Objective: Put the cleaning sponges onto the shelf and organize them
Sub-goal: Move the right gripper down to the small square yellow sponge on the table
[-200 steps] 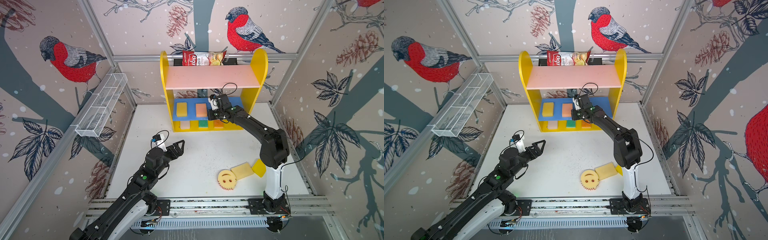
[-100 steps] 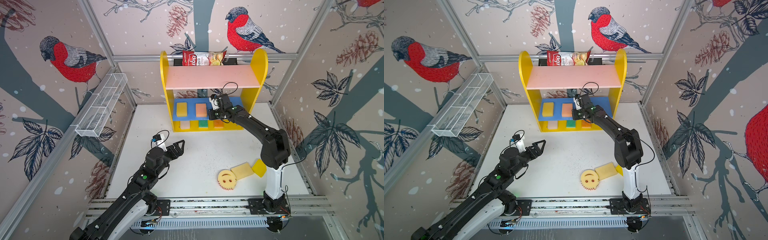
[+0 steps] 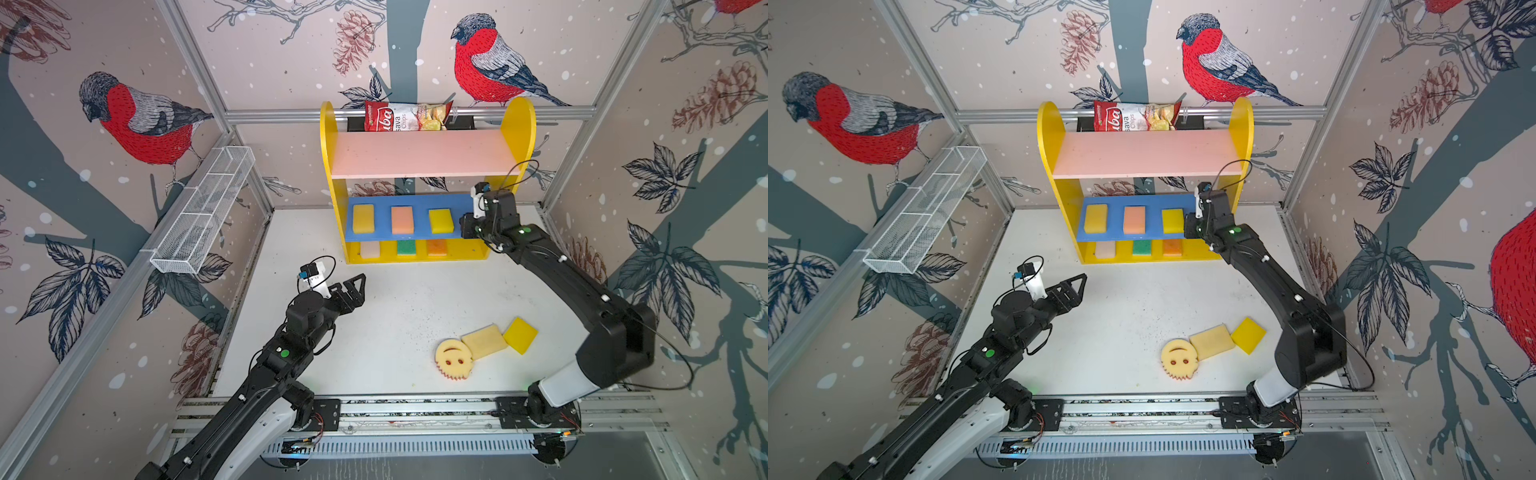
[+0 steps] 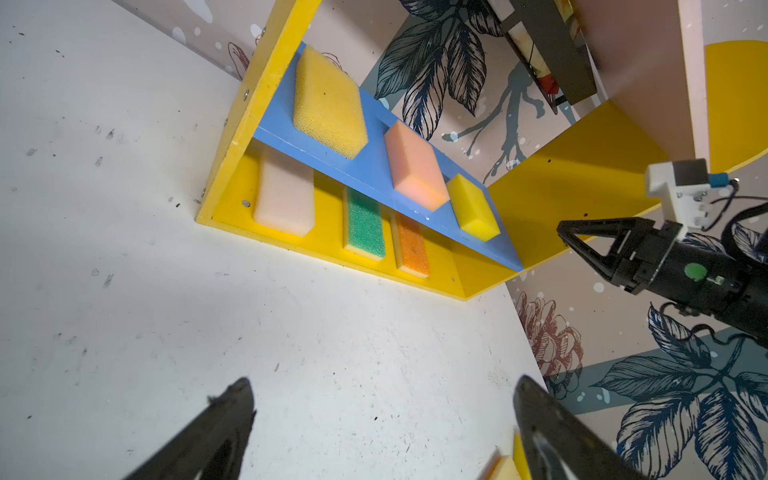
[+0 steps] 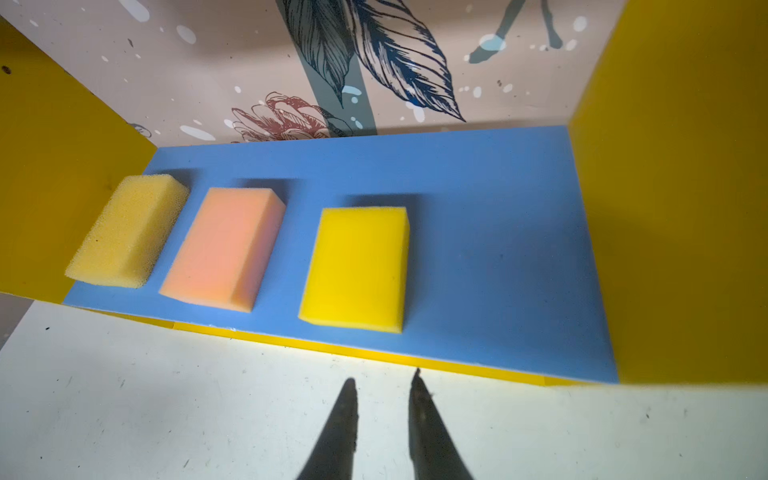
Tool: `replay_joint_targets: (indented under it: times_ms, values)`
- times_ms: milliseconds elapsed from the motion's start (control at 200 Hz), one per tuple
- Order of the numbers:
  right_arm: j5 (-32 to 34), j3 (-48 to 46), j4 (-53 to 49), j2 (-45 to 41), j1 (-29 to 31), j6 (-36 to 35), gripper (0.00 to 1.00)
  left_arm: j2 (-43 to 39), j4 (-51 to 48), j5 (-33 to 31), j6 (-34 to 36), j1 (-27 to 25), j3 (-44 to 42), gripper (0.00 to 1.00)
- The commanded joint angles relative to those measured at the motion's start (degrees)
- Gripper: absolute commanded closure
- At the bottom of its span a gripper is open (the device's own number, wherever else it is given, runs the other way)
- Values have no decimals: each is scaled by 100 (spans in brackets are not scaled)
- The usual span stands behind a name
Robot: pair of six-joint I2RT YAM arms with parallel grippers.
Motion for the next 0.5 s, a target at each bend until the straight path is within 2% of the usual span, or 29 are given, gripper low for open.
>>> replay_joint_targets:
  times_ms: [0, 175, 210, 255, 265, 495]
  values:
    - [394, -637, 97, -442, -58, 125, 67, -63, -194, -196, 213, 23, 71, 4]
    - [916, -1802, -95, -1216, -303, 522, 43, -66, -164, -200, 263, 22, 22, 4]
    - [974, -1996, -150, -1362, -369, 604, 32, -34, -112, -176, 270, 21, 2, 4]
    - [1040, -2235, -228, -1522, -446, 694, 3, 40, -23, -136, 279, 24, -25, 4]
    - [1074, -2278, -256, -1524, -452, 726, 0, 59, 4, -120, 282, 23, -26, 4]
    - [1813, -3047, -919, -2439, -790, 1603, 0, 826, 696, 282, 323, 25, -111, 4]
